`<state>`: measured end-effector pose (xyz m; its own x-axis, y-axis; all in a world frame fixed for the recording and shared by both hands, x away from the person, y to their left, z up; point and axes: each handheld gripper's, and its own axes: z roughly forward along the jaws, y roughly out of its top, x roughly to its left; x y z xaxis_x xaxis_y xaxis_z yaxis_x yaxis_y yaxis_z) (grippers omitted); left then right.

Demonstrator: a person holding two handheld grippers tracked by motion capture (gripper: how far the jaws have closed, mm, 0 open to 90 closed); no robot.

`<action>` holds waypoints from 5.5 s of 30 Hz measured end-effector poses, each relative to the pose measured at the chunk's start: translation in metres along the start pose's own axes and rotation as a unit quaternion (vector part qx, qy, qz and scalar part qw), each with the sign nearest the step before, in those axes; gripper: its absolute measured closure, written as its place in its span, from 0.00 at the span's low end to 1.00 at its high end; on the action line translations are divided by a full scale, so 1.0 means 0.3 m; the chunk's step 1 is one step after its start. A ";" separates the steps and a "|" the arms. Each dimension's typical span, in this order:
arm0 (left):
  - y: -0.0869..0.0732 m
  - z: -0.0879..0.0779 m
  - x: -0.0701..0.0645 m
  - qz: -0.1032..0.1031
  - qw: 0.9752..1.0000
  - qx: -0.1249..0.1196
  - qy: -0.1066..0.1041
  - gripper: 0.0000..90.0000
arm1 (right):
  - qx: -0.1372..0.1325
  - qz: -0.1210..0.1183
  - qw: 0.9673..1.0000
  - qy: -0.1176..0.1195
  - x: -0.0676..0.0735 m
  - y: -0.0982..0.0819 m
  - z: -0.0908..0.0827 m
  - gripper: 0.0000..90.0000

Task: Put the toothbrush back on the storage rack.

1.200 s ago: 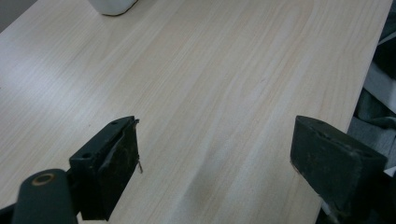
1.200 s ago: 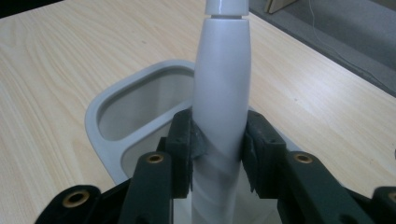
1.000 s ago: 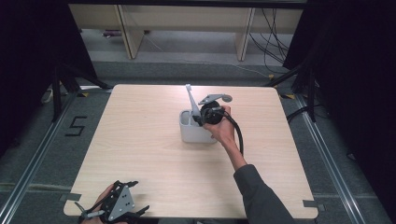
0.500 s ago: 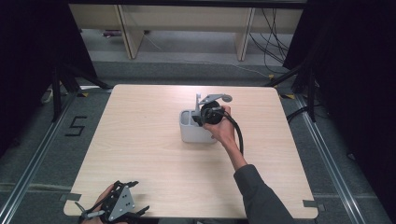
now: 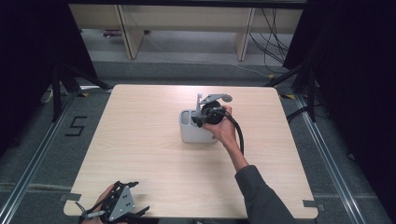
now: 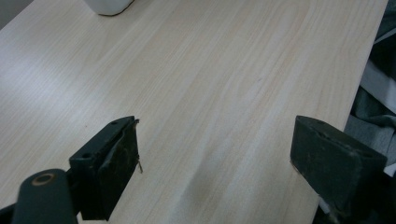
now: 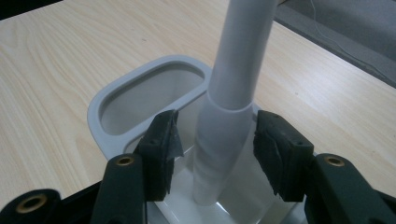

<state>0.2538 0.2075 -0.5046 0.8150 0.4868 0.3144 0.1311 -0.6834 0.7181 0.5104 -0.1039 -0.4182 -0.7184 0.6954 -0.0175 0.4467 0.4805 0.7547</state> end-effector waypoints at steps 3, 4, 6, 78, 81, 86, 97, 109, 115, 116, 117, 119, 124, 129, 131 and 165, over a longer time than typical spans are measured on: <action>0.001 -0.001 0.001 0.001 1.000 0.003 0.001 0.17 | -0.004 0.002 1.000 0.003 -0.001 0.000 -0.005 0.54; 0.000 0.000 0.001 0.001 1.000 0.002 0.001 0.17 | -0.009 -0.011 1.000 0.001 -0.006 0.001 -0.005 0.54; 0.001 0.000 0.001 0.000 1.000 0.001 0.001 0.17 | -0.011 -0.006 1.000 -0.002 -0.008 0.001 -0.016 0.52; 0.000 -0.002 0.005 0.006 1.000 0.007 0.006 0.17 | -0.093 0.019 0.995 -0.017 0.015 -0.131 -0.257 0.32; 0.003 -0.006 0.004 0.001 1.000 0.002 0.005 0.17 | -0.092 0.022 0.995 -0.015 0.017 -0.134 -0.259 0.32; 0.003 -0.006 0.003 0.001 1.000 -0.002 0.006 0.17 | -0.088 0.013 0.996 -0.010 0.030 -0.140 -0.270 0.30; 0.005 -0.009 0.007 0.005 1.000 0.000 0.008 0.17 | -0.075 0.003 0.997 -0.008 0.055 -0.174 -0.288 0.28; 0.004 -0.007 0.004 0.000 1.000 0.000 0.005 0.17 | -0.061 0.003 0.998 -0.004 0.072 -0.244 -0.305 0.27; 0.006 -0.010 0.005 0.005 1.000 -0.002 0.007 0.17 | -0.055 -0.001 0.998 0.000 0.079 -0.271 -0.305 0.27; 0.005 -0.010 0.004 0.004 1.000 -0.003 0.007 0.17 | -0.054 0.001 0.999 0.001 0.080 -0.275 -0.307 0.27; 0.005 -0.009 0.003 0.000 1.000 -0.005 0.005 0.17 | -0.056 0.002 0.998 -0.002 0.081 -0.280 -0.307 0.27; 0.005 -0.010 0.007 0.006 1.000 0.001 0.008 0.17 | -0.059 -0.003 0.998 -0.004 0.080 -0.292 -0.308 0.27; 0.005 -0.010 0.005 0.005 1.000 -0.003 0.008 0.17 | -0.052 0.003 0.999 -0.002 0.088 -0.314 -0.314 0.27; 0.005 -0.009 0.007 0.006 1.000 0.001 0.008 0.17 | -0.054 -0.003 0.999 0.002 0.100 -0.329 -0.316 0.27; 0.004 -0.008 0.006 0.007 1.000 0.001 0.009 0.17 | -0.051 -0.003 0.999 0.005 0.105 -0.336 -0.317 0.27; 0.006 -0.011 0.008 0.012 1.000 0.007 0.010 0.17 | -0.040 0.041 0.998 0.018 0.145 -0.534 -0.352 0.20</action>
<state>0.2541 0.2092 -0.5007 0.8062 0.4817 0.3437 0.1200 -0.7018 0.7022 0.3513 -0.2071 -0.4708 -0.7006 0.7103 0.0683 0.4610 0.3775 0.8031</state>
